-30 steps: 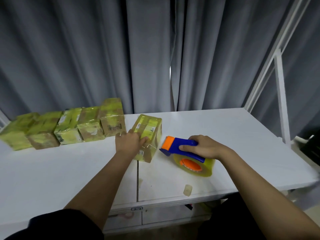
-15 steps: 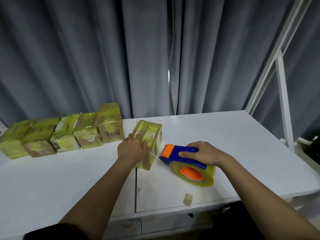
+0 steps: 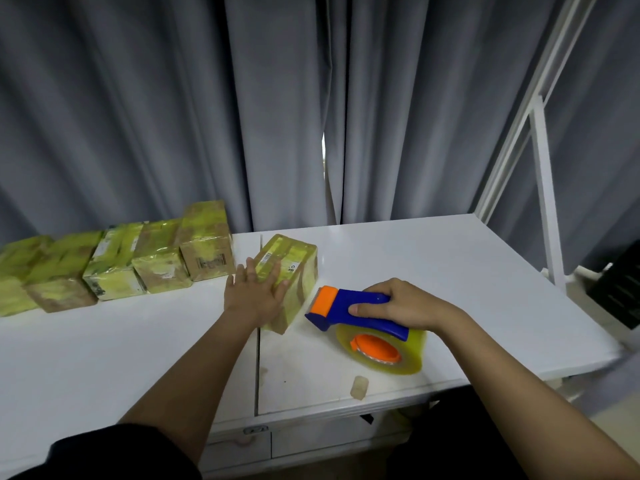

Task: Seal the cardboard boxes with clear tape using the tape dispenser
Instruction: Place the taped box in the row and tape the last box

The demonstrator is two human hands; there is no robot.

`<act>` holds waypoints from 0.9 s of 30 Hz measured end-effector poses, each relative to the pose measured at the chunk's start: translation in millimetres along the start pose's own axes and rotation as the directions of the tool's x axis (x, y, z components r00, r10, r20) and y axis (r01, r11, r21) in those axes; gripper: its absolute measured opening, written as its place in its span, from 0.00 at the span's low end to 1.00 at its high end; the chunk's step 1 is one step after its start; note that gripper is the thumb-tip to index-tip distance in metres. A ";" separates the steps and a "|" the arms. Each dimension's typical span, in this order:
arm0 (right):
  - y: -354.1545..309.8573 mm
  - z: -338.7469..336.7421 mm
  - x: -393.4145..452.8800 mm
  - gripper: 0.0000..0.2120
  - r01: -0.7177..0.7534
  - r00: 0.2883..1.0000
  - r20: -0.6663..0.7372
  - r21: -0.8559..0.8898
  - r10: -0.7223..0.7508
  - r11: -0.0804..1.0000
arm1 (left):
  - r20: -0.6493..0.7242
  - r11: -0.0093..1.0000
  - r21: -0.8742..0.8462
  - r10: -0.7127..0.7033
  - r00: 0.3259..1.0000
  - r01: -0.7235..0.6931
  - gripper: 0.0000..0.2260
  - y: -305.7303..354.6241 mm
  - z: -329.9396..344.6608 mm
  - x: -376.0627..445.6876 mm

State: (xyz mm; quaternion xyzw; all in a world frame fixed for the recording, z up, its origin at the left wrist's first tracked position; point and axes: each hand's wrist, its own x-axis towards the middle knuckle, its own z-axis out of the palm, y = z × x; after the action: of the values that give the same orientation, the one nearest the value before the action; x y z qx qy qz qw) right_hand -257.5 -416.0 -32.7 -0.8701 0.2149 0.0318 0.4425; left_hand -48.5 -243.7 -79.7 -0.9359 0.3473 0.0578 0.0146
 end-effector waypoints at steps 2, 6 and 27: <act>-1.8 -4.6 -3.9 0.16 -0.013 1.000 0.014 -0.010 0.013 1.000 | 0.011 1.000 0.004 0.001 1.000 -0.001 0.26 -0.1 -2.4 0.8; -5.5 -7.1 -5.4 0.18 -0.036 0.999 0.029 -0.067 0.038 0.997 | 0.003 1.000 -0.011 0.006 1.000 -0.006 0.26 0.0 -2.4 -2.1; -39.3 9.6 54.2 0.25 -0.237 0.968 -0.080 -0.601 0.237 0.764 | -0.146 0.978 -0.150 0.125 0.981 -0.147 0.29 -7.9 3.7 1.7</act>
State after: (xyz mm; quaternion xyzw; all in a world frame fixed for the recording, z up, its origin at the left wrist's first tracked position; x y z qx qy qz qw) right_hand -191.3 -406.9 -22.1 -0.9314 0.3012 0.1547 0.1333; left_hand -42.4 -238.6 -83.7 -0.9097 0.4051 0.0226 -0.0883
